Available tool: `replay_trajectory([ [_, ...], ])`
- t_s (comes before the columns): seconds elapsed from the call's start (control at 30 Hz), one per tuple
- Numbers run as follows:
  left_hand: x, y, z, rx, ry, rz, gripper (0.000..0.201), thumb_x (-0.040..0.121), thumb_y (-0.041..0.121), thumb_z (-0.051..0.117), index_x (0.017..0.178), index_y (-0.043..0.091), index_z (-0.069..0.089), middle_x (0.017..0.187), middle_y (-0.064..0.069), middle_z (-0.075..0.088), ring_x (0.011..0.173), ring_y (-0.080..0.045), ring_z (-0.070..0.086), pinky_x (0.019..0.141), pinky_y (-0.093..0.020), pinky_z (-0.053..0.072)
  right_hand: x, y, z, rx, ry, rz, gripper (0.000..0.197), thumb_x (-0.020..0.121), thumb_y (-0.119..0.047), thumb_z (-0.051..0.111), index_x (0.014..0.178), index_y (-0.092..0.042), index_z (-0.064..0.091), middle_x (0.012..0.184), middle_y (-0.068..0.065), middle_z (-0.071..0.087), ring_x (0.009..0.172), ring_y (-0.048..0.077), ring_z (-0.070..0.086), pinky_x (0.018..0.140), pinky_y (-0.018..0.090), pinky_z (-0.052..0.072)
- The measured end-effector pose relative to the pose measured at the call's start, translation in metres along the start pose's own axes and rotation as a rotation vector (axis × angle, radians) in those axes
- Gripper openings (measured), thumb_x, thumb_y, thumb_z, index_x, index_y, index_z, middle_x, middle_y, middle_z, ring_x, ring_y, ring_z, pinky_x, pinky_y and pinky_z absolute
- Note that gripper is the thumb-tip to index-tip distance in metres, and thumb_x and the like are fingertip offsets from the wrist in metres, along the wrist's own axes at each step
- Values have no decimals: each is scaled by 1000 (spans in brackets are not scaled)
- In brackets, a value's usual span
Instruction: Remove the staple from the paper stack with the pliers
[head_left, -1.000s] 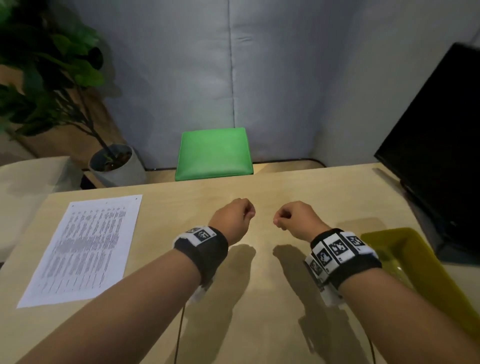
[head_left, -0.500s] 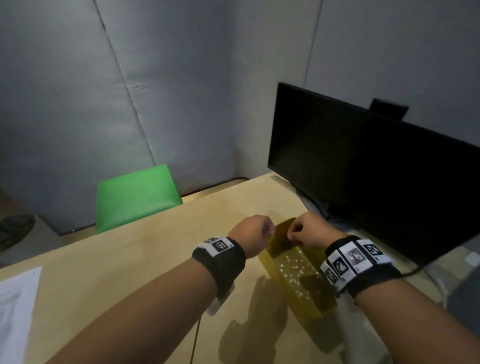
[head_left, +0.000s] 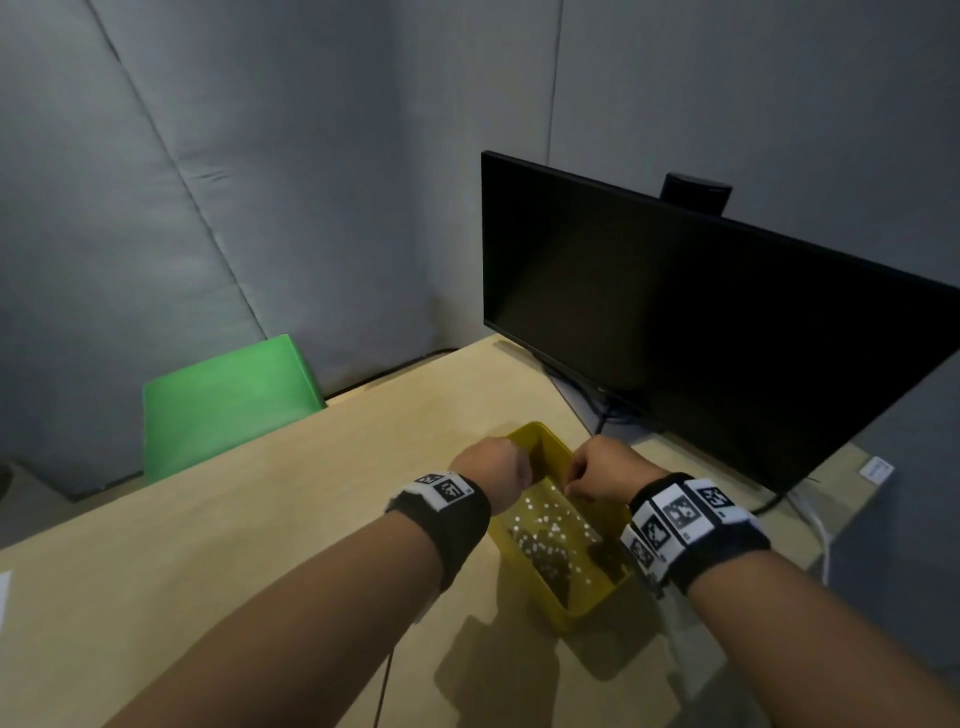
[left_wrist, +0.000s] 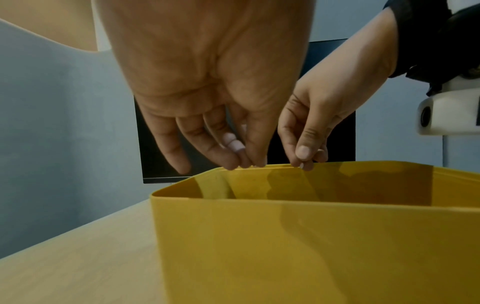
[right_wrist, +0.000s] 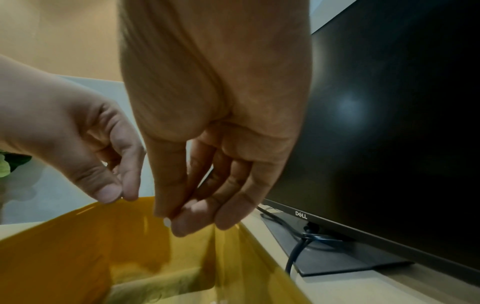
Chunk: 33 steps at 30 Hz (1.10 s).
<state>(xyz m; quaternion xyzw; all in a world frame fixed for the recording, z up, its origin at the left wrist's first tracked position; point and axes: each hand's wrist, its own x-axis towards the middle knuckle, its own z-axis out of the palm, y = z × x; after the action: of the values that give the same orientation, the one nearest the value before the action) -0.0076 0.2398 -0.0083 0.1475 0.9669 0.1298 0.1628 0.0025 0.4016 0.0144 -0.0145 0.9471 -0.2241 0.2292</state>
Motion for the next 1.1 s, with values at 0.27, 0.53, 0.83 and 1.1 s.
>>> replay_trajectory([
  [0.27, 6, -7, 7, -13, -61, -14, 18, 89, 24, 51, 82, 16, 65, 86, -4, 66, 77, -23, 59, 64, -32, 43, 7, -1, 4, 43, 3, -19, 10, 83, -8, 69, 92, -9, 71, 87, -2, 67, 93, 14, 63, 84, 28, 50],
  [0.53, 8, -7, 7, -25, -51, -4, 17, 85, 16, 54, 86, 17, 70, 94, -3, 69, 86, -23, 63, 72, -33, 51, 8, 0, 6, 40, -17, -7, 13, 87, -6, 63, 94, -14, 71, 93, -1, 66, 93, 13, 60, 83, 26, 48],
  [0.83, 6, -9, 2, 46, -30, -37, 29, 92, 26, 46, 111, 20, 67, 109, -4, 65, 90, -22, 61, 72, -31, 48, 9, 0, 4, 25, -26, -9, 12, 87, -15, 65, 97, -14, 71, 93, -2, 65, 98, 15, 60, 85, 29, 47],
  [1.1, -16, -33, -38, 35, 48, -136, 27, 92, 30, 49, 109, 20, 67, 109, -3, 64, 95, -24, 61, 71, -30, 44, 16, -43, -21, -23, -98, -117, 19, 87, -26, 64, 104, -17, 69, 106, 1, 66, 103, 17, 59, 84, 29, 45],
])
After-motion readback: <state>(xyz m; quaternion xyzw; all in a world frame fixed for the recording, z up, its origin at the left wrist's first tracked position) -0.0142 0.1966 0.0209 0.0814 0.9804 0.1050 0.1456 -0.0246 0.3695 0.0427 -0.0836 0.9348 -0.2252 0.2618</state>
